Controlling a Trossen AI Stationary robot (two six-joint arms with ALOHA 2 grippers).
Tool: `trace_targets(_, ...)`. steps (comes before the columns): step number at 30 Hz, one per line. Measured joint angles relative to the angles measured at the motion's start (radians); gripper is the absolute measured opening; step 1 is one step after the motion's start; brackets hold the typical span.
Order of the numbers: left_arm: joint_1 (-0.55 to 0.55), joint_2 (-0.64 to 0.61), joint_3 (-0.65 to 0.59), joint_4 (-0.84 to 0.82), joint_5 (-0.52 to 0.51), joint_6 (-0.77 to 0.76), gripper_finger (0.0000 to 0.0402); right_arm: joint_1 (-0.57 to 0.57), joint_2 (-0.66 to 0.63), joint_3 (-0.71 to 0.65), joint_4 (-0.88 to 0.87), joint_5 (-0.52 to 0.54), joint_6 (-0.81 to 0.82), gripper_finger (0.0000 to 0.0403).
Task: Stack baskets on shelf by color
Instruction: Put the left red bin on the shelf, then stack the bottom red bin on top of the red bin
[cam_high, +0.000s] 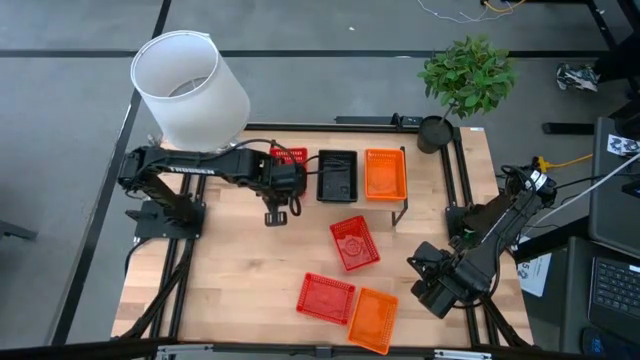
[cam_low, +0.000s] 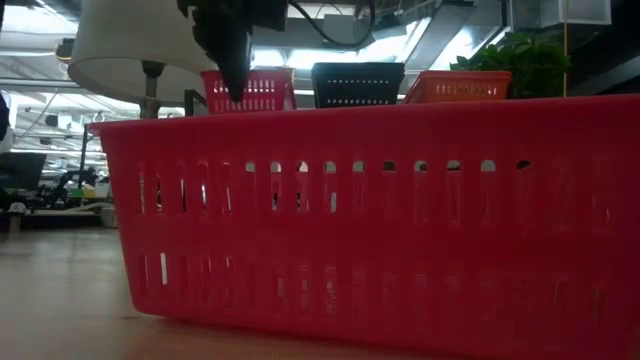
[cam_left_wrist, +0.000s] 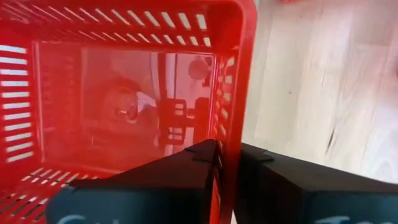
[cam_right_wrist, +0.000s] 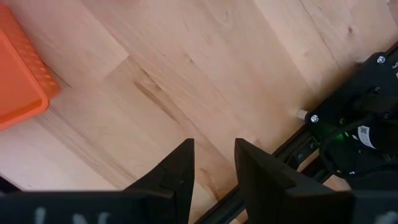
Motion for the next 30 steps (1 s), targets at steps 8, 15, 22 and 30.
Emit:
trace_targets(8, -0.003, 0.000, 0.000, 0.001, -0.008, -0.003, 0.0073, 0.000, 0.000, 0.000, 0.001, 0.000, 0.000, 0.0114)
trace_targets(15, -0.017, -0.012, 0.057, -0.015, -0.013, -0.004, 0.0091, 0.000, 0.000, 0.000, 0.010, 0.000, 0.000, 0.0114)
trace_targets(22, -0.076, -0.013, 0.181, -0.023, -0.004, -0.105, 0.0093, 0.000, 0.000, 0.000, 0.050, 0.000, 0.000, 0.0114)
trace_targets(30, -0.261, 0.037, 0.189, 0.225, 0.067, -0.176, 0.0093, 0.000, 0.000, 0.000, 0.062, 0.000, -0.001, 0.0114)
